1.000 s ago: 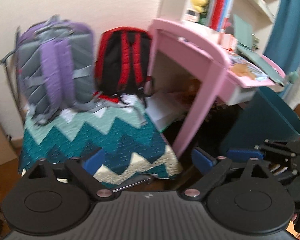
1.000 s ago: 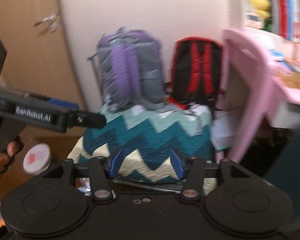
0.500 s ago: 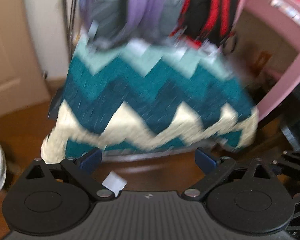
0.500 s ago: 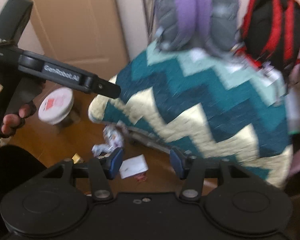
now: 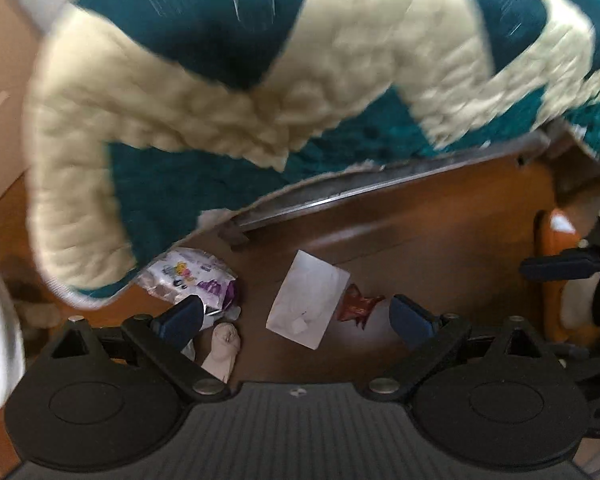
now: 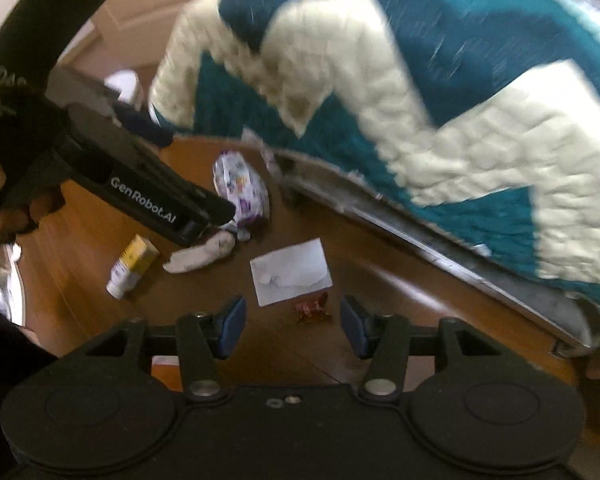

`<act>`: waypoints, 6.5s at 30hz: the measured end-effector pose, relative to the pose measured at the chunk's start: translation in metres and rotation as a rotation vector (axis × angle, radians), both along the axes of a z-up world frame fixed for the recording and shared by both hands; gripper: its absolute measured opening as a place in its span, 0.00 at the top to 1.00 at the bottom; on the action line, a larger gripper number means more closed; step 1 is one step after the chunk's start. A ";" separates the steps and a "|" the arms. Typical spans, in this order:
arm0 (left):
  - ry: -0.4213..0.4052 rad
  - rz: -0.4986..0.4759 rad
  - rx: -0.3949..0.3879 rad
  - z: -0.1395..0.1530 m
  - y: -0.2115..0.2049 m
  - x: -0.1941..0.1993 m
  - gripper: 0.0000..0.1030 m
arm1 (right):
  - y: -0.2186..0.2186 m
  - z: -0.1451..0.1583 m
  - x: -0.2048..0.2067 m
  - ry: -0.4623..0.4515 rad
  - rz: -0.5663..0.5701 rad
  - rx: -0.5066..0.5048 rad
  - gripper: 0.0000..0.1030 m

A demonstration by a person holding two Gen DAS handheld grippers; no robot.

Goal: Collect trash
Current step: 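Move both tools back down toward the trash on the floor, then close the left tool on the white paper tissue while the right tool lowers toward the brown snack wrapper, then close the right tool on the brown snack wrapper while the left tool lifts the tissue, then carry the tissue and brown wrapper with both tools to the teal bin, then open both tools to drop the tissue and brown wrapper into the bin, then move both tools back toward the trash on the floor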

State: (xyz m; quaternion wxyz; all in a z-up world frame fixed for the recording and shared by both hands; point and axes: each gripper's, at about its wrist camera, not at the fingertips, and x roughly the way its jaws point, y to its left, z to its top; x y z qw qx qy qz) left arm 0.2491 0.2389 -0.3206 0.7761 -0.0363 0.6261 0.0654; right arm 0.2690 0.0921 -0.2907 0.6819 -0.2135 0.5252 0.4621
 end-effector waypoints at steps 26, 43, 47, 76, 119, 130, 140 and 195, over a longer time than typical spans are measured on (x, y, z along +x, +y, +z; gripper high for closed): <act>0.224 0.033 -0.148 -0.256 0.037 0.023 0.04 | 0.084 -0.234 0.009 0.067 0.134 -0.263 0.50; 0.197 0.004 -0.064 -0.269 -0.006 0.019 0.40 | 0.081 -0.250 0.011 0.064 0.088 -0.253 0.55; 0.161 -0.007 -0.061 -0.265 -0.015 0.017 0.62 | 0.078 -0.248 0.013 0.072 0.060 -0.242 0.66; 0.075 -0.089 -0.217 -0.063 -0.056 0.020 0.91 | -0.049 -0.003 0.035 -0.008 -0.256 -0.020 0.67; -0.720 -0.519 -0.171 0.499 -0.486 0.035 0.91 | -0.481 0.440 -0.042 -0.735 -0.852 0.264 0.67; -0.659 -0.642 -0.191 0.484 -0.601 0.093 0.91 | -0.527 0.409 -0.006 -0.671 -0.969 0.186 0.67; -0.526 -0.681 -0.134 0.438 -0.639 0.129 0.91 | -0.534 0.392 0.018 -0.611 -1.001 0.122 0.65; -0.668 -0.440 -0.109 0.488 -0.402 -0.021 0.19 | -0.406 0.454 -0.079 -0.618 -0.697 0.281 0.50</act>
